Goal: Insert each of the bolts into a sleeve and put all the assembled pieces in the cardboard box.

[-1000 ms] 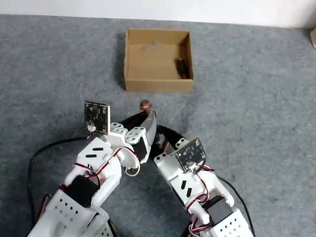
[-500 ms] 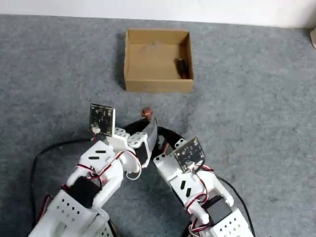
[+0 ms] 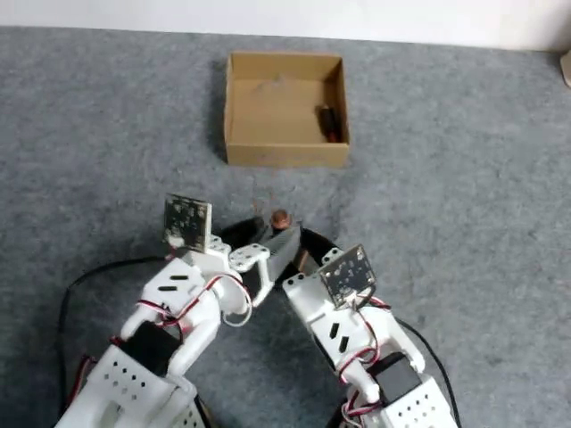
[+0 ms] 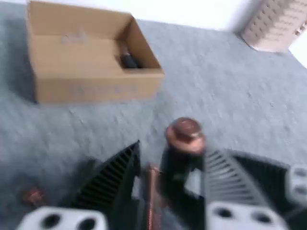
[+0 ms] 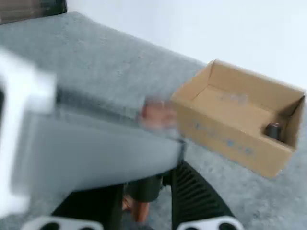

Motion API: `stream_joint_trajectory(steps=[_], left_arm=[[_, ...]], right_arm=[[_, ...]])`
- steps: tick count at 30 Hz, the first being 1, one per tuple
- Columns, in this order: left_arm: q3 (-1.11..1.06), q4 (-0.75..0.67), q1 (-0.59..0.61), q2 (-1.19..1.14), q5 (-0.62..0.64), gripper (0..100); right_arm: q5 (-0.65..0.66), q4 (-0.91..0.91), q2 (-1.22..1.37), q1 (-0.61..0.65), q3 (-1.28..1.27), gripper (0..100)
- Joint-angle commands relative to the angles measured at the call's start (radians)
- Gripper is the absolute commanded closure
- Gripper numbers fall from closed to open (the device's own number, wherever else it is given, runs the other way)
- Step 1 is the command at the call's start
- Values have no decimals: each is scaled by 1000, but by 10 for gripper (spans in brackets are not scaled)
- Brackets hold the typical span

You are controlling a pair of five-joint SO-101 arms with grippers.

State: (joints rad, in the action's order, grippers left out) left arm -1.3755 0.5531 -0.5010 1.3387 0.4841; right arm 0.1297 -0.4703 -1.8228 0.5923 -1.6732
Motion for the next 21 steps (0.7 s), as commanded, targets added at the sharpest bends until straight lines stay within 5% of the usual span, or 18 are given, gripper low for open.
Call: stream_joint_trajectory(steps=[1,10,19,21], left_arm=[[-4,5,-21,-4,37,540],[12,3,-13,-2,43,646],[54,3,4,-2,83,994],[56,2,2,-2,83,979]], right_arm=[[5,38,-16,-7,-137,994],[5,35,-13,-5,-137,994],[3,33,-10,-7,-137,994],[3,33,-10,-8,-137,994]])
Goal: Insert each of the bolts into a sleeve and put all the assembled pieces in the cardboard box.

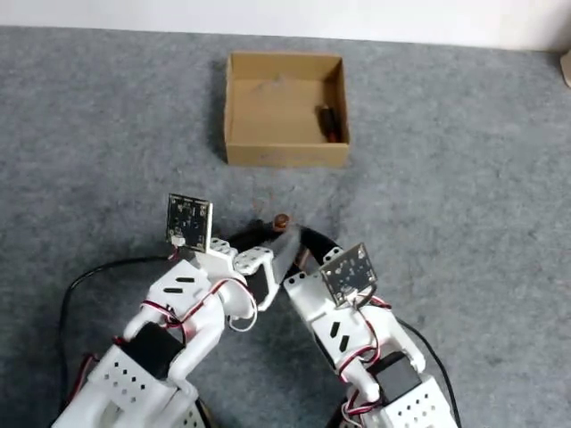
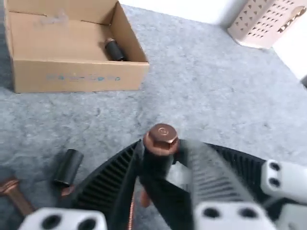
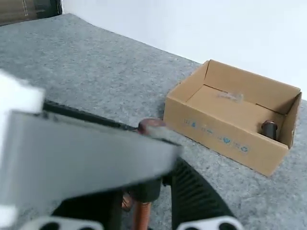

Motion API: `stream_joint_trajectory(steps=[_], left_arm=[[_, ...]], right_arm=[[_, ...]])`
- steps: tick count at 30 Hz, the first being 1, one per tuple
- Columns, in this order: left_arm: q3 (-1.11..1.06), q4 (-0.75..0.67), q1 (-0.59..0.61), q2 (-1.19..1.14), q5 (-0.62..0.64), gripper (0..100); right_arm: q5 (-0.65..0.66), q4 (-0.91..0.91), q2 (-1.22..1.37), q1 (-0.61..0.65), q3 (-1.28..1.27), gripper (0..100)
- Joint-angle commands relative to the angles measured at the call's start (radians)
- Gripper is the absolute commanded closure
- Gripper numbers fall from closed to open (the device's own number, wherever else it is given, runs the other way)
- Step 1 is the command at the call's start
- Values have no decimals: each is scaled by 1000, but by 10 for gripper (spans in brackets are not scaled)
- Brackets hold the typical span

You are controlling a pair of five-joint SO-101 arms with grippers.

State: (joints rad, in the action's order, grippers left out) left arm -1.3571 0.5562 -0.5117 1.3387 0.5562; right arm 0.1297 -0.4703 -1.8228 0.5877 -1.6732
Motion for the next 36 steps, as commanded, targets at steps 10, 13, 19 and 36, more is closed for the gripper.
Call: stream_joint_trajectory(steps=[10,13,19,36], left_arm=[[47,-2,8,-2,11,994],[47,-5,7,-2,11,989],[39,-48,10,-2,11,866],[73,-132,85,-2,17,657]], right_arm=[[3,33,-10,-4,-137,994],[3,33,-10,-4,-137,994],[3,33,-10,-4,-137,994],[3,33,-10,-2,-136,994]])
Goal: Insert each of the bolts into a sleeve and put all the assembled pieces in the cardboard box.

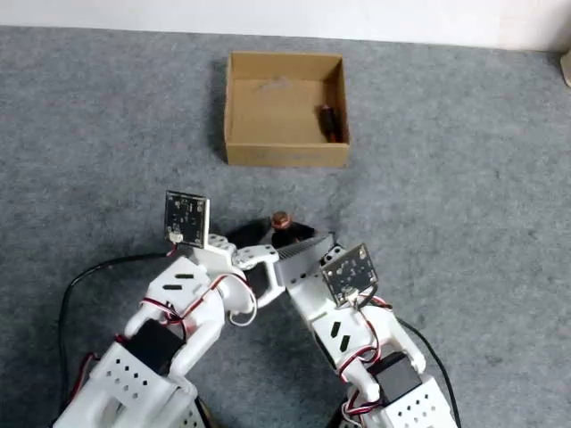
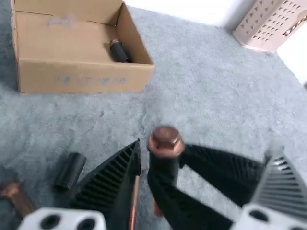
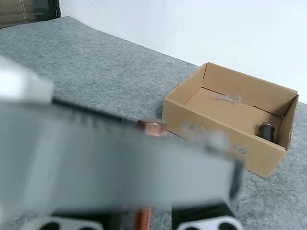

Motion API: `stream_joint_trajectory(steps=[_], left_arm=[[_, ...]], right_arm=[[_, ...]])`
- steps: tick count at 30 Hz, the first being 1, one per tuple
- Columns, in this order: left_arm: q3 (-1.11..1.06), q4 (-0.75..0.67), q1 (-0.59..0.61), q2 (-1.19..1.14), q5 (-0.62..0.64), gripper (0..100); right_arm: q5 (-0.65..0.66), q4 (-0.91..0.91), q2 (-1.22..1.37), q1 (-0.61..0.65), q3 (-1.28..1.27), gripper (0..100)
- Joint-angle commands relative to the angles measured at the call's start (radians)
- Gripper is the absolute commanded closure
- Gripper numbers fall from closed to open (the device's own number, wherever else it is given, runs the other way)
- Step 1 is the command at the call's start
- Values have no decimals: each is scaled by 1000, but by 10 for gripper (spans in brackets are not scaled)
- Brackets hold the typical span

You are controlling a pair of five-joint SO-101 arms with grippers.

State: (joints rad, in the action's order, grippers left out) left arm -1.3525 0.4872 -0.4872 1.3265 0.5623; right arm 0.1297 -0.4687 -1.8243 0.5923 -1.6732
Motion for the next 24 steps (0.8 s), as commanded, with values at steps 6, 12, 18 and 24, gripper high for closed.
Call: stream_joint_trajectory(steps=[6,12,18,24], left_arm=[[77,-120,236,2,12,777],[25,-120,390,-1,3,998],[10,-115,510,-4,-101,993],[15,-158,522,-185,-110,993]], right_arm=[[3,31,-8,-7,-136,994],[3,31,-8,-7,-136,994],[3,31,-8,-13,-136,994],[5,-68,-13,-82,-122,994]])
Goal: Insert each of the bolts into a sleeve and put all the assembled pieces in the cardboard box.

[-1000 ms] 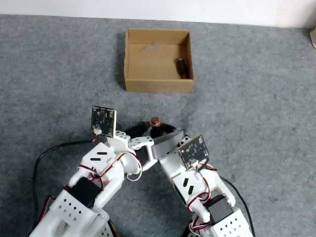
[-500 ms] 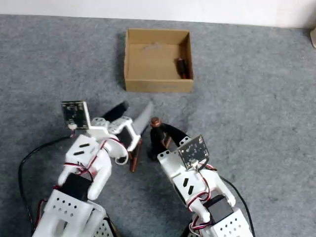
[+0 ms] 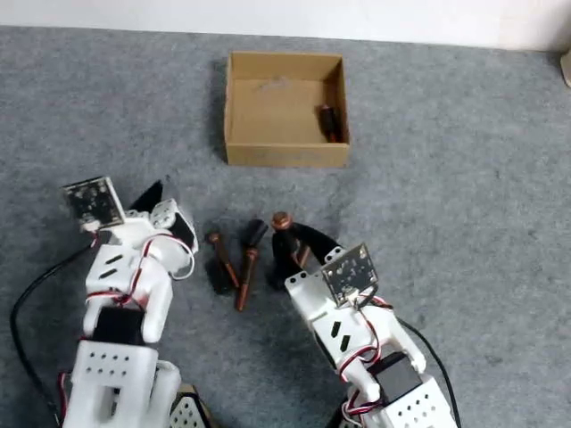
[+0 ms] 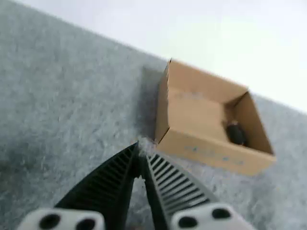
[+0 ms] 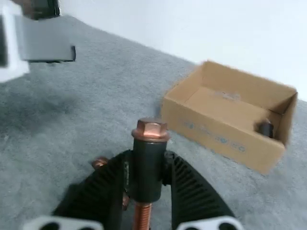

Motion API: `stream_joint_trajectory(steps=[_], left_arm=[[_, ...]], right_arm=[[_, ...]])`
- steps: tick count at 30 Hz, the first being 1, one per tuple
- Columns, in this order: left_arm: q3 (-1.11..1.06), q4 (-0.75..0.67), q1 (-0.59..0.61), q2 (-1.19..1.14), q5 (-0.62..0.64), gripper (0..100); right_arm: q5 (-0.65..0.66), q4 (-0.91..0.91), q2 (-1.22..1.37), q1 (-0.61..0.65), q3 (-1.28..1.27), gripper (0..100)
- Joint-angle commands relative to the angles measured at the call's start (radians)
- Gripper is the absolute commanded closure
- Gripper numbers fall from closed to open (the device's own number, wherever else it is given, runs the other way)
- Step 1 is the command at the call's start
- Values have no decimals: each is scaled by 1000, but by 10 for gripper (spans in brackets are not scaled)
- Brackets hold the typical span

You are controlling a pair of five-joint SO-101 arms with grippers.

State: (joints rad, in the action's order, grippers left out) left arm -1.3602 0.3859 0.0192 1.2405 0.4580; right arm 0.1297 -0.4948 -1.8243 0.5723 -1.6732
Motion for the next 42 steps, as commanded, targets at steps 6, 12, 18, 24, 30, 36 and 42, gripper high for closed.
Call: stream_joint_trajectory(steps=[6,12,18,24,30,36,42], left_arm=[[163,-224,91,-522,3,993],[352,-193,140,-779,5,993],[384,-100,140,-760,5,993],[384,-101,140,-765,5,993],[384,-101,139,-766,3,993],[384,-101,139,-766,3,993],[384,-101,137,-766,3,993]], right_arm=[[-86,-122,-7,-229,58,994],[-49,-116,147,-263,292,994],[-35,-104,792,-297,851,994],[-31,-331,1603,-363,1696,994],[-26,-697,2367,-392,2658,994],[81,-914,2938,-374,3433,994],[132,-935,3053,-381,3425,994]])
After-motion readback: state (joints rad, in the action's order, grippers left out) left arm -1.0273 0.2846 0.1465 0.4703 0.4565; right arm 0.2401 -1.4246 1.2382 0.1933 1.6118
